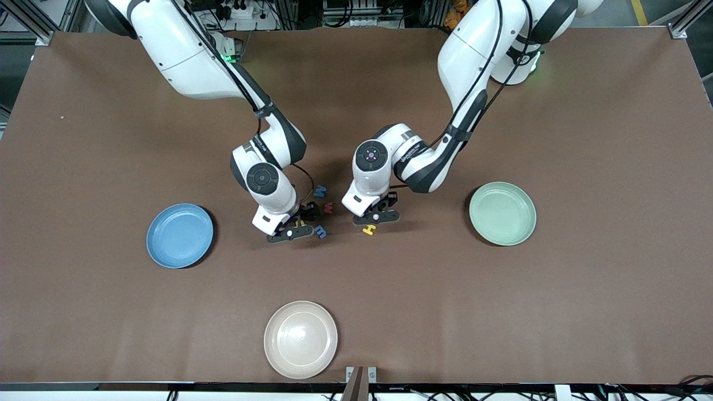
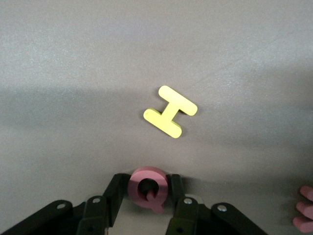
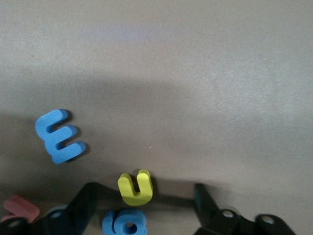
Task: Sort upper and lower case letters into plates
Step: 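Carry the Q to the green plate while the right gripper carries u, then release the Q on the green plate while the right gripper releases u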
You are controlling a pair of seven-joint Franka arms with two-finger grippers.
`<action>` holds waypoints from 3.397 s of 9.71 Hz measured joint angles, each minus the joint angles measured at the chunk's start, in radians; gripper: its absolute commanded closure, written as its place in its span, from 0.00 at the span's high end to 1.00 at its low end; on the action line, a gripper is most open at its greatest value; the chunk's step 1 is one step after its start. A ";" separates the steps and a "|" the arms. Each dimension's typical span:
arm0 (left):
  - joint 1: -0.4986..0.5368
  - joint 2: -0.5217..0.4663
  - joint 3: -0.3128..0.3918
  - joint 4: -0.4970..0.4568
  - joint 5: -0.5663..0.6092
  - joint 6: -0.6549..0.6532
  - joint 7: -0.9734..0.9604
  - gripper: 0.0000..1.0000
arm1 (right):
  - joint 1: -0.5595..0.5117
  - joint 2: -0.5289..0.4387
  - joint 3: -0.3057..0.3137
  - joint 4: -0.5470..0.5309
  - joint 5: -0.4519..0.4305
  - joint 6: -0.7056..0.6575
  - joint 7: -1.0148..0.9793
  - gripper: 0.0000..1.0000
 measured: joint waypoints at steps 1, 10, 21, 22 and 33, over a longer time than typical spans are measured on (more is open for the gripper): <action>0.000 0.000 0.000 0.001 0.000 0.000 -0.007 0.43 | 0.000 -0.003 0.002 0.003 0.000 0.001 0.000 0.00; -0.001 0.000 0.000 0.003 0.000 -0.001 -0.013 0.25 | -0.153 -0.106 -0.013 0.045 -0.003 -0.181 -0.146 0.00; 0.310 -0.169 0.007 -0.011 0.000 -0.308 0.533 0.24 | -0.425 -0.179 -0.025 0.026 -0.088 -0.370 -0.539 1.00; 0.369 -0.179 0.006 -0.026 0.000 -0.308 0.610 0.24 | -0.425 -0.179 -0.024 0.025 -0.088 -0.370 -0.540 1.00; 0.596 -0.218 -0.008 -0.162 0.000 -0.279 0.872 1.00 | -0.204 -0.177 -0.002 0.018 -0.003 -0.344 -0.072 1.00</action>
